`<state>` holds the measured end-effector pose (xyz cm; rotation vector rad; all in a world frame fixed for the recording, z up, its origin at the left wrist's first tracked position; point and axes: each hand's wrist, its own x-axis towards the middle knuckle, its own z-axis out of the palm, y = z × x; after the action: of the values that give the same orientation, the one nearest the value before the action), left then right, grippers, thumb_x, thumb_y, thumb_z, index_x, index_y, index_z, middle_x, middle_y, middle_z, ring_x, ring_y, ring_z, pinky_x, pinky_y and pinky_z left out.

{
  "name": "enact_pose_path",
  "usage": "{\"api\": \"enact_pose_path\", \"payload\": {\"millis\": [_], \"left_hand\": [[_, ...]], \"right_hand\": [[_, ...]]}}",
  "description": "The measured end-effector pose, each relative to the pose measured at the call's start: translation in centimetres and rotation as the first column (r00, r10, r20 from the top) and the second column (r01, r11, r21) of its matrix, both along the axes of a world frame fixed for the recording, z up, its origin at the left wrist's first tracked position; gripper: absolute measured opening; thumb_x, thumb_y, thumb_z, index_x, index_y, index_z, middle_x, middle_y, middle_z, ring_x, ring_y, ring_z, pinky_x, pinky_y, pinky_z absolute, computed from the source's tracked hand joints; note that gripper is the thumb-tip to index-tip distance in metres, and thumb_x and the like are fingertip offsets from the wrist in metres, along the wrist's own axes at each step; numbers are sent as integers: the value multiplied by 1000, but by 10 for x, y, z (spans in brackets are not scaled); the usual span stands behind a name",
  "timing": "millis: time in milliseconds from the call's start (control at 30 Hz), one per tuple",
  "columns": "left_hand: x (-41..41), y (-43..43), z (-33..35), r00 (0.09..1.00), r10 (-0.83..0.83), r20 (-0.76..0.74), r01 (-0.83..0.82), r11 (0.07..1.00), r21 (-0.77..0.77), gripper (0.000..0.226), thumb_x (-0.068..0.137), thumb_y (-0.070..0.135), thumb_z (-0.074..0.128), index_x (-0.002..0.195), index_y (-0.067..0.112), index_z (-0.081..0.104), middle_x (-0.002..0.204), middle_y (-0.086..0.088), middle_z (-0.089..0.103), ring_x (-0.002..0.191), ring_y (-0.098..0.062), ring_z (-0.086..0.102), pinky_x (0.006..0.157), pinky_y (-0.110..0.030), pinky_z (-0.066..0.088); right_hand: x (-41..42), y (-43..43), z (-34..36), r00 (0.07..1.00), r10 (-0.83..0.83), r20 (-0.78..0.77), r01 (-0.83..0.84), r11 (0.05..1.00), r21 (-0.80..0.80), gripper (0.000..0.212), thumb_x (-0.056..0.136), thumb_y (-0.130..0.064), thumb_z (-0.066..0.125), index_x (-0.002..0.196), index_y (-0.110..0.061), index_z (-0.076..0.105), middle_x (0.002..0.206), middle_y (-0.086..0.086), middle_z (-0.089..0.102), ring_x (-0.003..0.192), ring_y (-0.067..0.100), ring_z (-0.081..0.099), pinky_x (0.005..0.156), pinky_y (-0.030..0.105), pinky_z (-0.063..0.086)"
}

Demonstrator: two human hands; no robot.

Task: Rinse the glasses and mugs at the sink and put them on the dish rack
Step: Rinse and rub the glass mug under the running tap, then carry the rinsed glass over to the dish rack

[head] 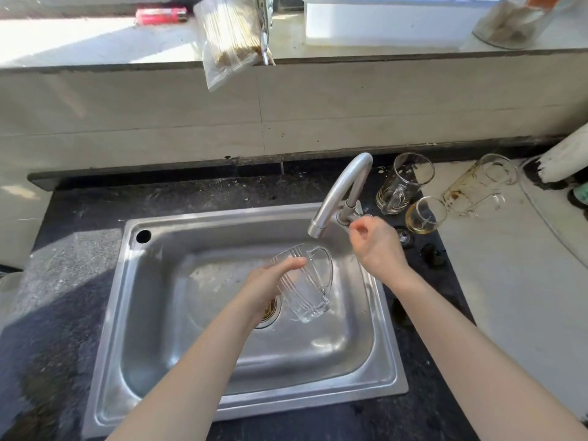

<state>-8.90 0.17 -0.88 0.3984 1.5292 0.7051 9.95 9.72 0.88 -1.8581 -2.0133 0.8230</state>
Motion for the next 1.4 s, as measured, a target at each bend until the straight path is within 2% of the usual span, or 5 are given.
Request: {"api": "enact_pose_path", "payload": {"millis": [133, 400, 700, 1133, 1400], "left_hand": [[13, -5, -4, 986, 57, 159, -29, 985, -172, 62, 58, 55, 79, 101, 13, 62, 76, -7, 68, 65, -21, 60, 68, -28, 46], [20, -21, 6, 938, -40, 344, 141, 951, -274, 65, 71, 69, 58, 95, 9, 67, 89, -10, 75, 78, -23, 72, 105, -42, 37], [-1, -42, 16, 901, -241, 361, 355, 888, -293, 96, 75, 84, 29, 117, 2, 56, 111, -13, 71, 105, -34, 67, 104, -63, 31], [-6, -47, 42, 875, -482, -39, 479, 876, -60, 40, 90, 58, 44, 109, 28, 62, 127, -6, 55, 110, -28, 54, 96, -49, 35], [117, -74, 85, 615, -783, -90, 767, 567, 300, 35, 88, 49, 58, 105, 19, 63, 104, 2, 67, 89, -14, 64, 86, -40, 46]], "right_hand": [[-11, -31, 17, 981, 11, -192, -116, 832, -543, 46, 97, -41, 46, 95, 0, 67, 78, 9, 63, 68, 17, 58, 58, 27, 44], [-27, -37, 30, 938, -204, -281, -11, 792, -611, 17, 93, -15, 53, 83, -2, 58, 60, 4, 46, 44, 13, 32, 40, 19, 23], [-37, -61, 31, 990, -132, -47, 85, 832, -548, 10, 94, -8, 39, 96, -6, 49, 76, 11, 47, 50, 20, 40, 41, 20, 26], [-19, -146, 38, 937, -349, -14, 321, 878, -356, 19, 101, -13, 35, 95, -7, 52, 92, 12, 51, 84, 22, 47, 73, 29, 38], [105, -254, 74, 554, -710, -434, 656, 694, -297, 32, 100, -22, 41, 96, 3, 61, 62, 3, 45, 53, 13, 39, 46, 22, 34]]}}
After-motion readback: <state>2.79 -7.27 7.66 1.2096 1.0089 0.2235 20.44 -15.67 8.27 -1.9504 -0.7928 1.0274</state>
